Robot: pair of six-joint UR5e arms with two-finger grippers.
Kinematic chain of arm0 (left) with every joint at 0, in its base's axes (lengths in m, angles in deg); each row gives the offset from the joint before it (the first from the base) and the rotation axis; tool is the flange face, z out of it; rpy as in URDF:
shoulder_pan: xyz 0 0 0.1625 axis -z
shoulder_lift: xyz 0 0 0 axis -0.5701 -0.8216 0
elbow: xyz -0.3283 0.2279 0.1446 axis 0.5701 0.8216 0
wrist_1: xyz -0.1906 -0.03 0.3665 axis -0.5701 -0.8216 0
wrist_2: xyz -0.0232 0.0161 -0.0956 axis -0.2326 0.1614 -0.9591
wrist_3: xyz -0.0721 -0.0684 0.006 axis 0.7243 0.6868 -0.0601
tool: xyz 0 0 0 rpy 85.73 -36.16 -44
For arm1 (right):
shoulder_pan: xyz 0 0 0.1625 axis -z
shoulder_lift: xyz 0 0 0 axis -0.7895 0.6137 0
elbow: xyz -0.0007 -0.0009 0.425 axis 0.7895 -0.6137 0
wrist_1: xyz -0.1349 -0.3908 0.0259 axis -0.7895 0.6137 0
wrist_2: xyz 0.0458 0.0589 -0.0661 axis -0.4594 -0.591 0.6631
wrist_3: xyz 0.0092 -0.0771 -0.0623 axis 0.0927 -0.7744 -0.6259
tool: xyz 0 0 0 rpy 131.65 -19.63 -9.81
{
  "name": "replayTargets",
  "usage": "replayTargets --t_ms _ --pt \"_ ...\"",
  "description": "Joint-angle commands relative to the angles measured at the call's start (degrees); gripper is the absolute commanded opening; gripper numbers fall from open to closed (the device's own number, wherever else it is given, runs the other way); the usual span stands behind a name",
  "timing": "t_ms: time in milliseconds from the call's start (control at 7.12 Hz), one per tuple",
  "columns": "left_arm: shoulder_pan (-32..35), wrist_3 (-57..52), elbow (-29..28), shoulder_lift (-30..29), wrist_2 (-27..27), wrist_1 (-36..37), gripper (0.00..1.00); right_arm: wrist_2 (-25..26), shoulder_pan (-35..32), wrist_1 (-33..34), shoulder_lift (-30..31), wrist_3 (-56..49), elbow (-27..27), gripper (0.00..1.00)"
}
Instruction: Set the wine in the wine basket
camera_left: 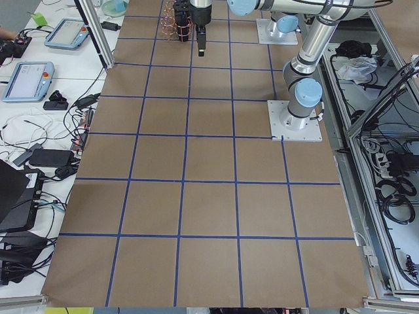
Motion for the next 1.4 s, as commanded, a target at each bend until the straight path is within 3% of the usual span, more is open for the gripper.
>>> replayTargets --t_ms 0,562,702,1264 --pt "1.0 -0.2 -0.1 -0.6 -3.9 0.3 1.00 0.2 -2.3 -0.9 0.3 4.7 0.1 1.00" --pt "3.1 -0.1 -0.4 -0.6 -1.6 0.4 1.00 3.6 -4.4 -1.0 -0.3 6.9 0.2 1.00" --pt "3.1 -0.1 -0.2 -0.2 -1.5 0.4 1.00 6.8 -4.4 -1.7 -0.1 6.8 0.2 1.00" --pt "3.1 -0.1 0.1 0.1 -1.6 0.0 1.00 7.0 -4.4 -3.2 -0.3 6.9 0.2 1.00"
